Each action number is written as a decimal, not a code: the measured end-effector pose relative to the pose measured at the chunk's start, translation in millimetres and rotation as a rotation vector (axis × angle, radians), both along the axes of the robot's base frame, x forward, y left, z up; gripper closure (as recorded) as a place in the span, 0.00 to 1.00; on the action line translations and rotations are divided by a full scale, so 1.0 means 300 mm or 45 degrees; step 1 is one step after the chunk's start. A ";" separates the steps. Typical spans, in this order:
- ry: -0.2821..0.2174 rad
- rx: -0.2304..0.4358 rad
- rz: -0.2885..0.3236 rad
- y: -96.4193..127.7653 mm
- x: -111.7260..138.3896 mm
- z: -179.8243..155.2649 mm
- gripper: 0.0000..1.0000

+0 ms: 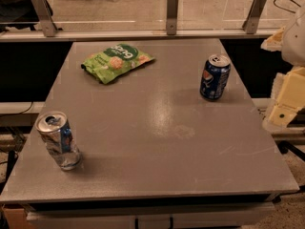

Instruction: Pick green rice chip bag

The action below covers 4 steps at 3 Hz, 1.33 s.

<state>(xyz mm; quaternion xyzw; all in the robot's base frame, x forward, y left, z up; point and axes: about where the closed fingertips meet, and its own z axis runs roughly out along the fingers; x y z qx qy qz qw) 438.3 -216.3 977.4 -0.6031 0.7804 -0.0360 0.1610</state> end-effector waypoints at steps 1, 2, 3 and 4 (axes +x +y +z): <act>0.000 0.000 0.000 0.000 0.000 0.000 0.00; -0.016 0.032 0.024 0.021 0.027 -0.004 0.00; -0.046 0.127 0.087 0.108 0.144 -0.023 0.00; -0.093 0.231 0.189 0.259 0.291 -0.030 0.00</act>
Offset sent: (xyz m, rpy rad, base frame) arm 0.0193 0.0137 -0.0085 0.0585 -0.0063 0.0457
